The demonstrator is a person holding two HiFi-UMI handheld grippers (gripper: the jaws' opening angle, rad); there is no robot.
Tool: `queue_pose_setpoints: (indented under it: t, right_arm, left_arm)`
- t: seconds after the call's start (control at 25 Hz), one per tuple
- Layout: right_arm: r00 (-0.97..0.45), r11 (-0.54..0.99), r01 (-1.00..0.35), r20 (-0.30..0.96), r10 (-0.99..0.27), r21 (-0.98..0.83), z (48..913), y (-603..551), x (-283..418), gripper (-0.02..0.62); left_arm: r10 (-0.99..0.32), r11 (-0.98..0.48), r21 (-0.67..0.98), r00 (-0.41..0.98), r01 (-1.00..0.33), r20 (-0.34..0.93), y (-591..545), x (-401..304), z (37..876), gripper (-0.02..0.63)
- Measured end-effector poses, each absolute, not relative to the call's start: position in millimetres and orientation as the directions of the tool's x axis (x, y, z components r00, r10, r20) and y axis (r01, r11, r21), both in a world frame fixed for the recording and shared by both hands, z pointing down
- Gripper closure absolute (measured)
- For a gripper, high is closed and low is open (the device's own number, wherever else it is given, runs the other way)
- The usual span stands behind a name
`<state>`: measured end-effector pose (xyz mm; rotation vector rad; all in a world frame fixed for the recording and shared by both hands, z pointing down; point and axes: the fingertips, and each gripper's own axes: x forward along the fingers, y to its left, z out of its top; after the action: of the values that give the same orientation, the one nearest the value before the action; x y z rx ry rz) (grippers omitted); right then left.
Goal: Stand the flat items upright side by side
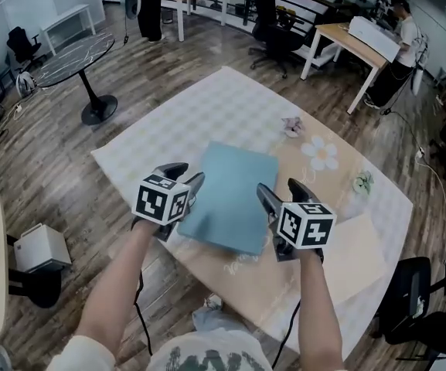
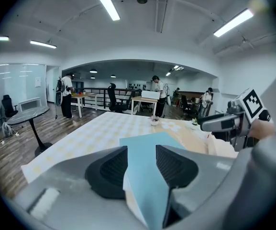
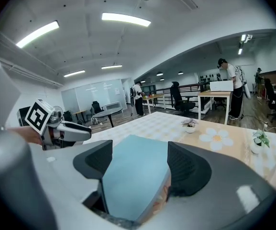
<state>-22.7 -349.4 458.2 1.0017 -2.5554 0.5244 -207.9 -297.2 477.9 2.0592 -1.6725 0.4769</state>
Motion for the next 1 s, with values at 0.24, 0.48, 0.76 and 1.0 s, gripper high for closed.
queue_pose_setpoints:
  t: [0.24,0.48,0.76,1.0]
  right_arm:
    - [-0.679,0.648,-0.711,0.504,-0.534,-0.272,499.0,-389.2,-31.8,0.245]
    - [-0.659,0.612,-0.726,0.570,-0.491,-0.314,537.4,-413.6,-37.0,0.245]
    - [-0.637,0.591,-0.743,0.604,-0.479,-0.315,564.5,-421.5,-42.2,0.245]
    - [-0.599,0.487,-0.792,0.624,-0.502,-0.368,578.9,-421.8,-42.7,0.242]
  left_arm:
    - [-0.773,-0.181,0.172,0.248,-0.968,0.583,-334.4,-222.8,516.0,0.408]
    - [-0.717,-0.171,0.247,0.293,-0.954,0.633,-351.5,-237.7,552.3,0.377]
    - [-0.690,-0.207,0.345,0.386,-0.916,0.612,-358.3,-242.6,570.5,0.377]
    - [-0.630,-0.296,0.395,0.489,-0.869,0.603,-369.8,-236.4,579.3,0.377]
